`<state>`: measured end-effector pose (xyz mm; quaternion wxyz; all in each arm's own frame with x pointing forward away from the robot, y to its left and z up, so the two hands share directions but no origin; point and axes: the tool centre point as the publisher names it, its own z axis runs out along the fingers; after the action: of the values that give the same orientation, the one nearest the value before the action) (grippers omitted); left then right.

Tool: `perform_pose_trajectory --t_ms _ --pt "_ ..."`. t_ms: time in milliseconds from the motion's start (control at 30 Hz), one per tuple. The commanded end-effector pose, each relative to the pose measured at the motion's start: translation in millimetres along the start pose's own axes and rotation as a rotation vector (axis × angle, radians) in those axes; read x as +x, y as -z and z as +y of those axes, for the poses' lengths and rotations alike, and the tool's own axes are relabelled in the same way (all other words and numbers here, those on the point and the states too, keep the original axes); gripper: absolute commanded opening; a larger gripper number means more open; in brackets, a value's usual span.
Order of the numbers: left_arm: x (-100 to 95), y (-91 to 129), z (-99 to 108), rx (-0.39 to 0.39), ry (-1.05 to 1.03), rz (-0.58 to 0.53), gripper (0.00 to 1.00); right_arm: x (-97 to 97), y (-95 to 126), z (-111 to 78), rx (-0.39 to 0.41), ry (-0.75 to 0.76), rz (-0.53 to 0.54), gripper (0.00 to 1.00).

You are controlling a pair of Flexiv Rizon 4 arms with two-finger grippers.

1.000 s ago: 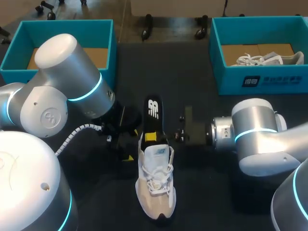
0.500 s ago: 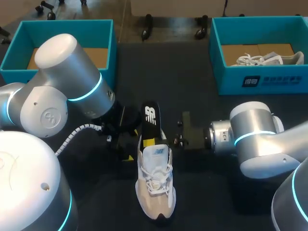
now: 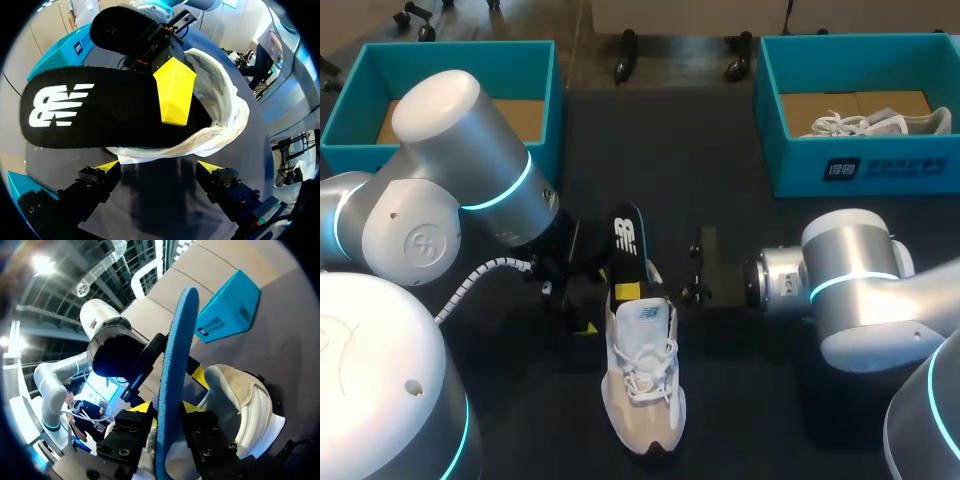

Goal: Take the shoe out of the shoebox, open the shoe tongue, remove and reinsert the insole, then place the shoe into the shoebox

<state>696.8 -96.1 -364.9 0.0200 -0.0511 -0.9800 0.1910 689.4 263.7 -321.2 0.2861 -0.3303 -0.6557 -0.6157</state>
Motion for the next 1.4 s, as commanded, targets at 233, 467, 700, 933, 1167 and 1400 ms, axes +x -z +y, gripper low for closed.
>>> perform_pose_trajectory --t_ms 233,467,700,933,1167,1400 --pt "1.1 0 1 0.0 -0.001 -0.002 1.0 3.3 0 12.4 -0.023 0.032 0.009 0.31" --pt "1.1 0 1 0.0 -0.001 -0.002 1.0 -1.4 -1 22.3 -0.031 0.042 0.024 0.22" --pt "1.1 0 1 0.0 -0.001 -0.002 1.0 -14.4 2 28.5 -0.049 -0.019 0.041 0.0" --pt "1.1 0 1 0.0 -0.001 -0.002 1.0 -24.4 5 16.8 -0.052 -0.13 0.038 0.0" --pt "1.1 0 1 0.0 -0.001 -0.002 1.0 -23.2 8 -8.8 -0.049 -0.199 0.015 0.0" --pt "1.1 0 1 0.0 -0.001 -0.002 1.0 -16.8 8 -25.3 -0.058 -0.222 0.008 0.0"
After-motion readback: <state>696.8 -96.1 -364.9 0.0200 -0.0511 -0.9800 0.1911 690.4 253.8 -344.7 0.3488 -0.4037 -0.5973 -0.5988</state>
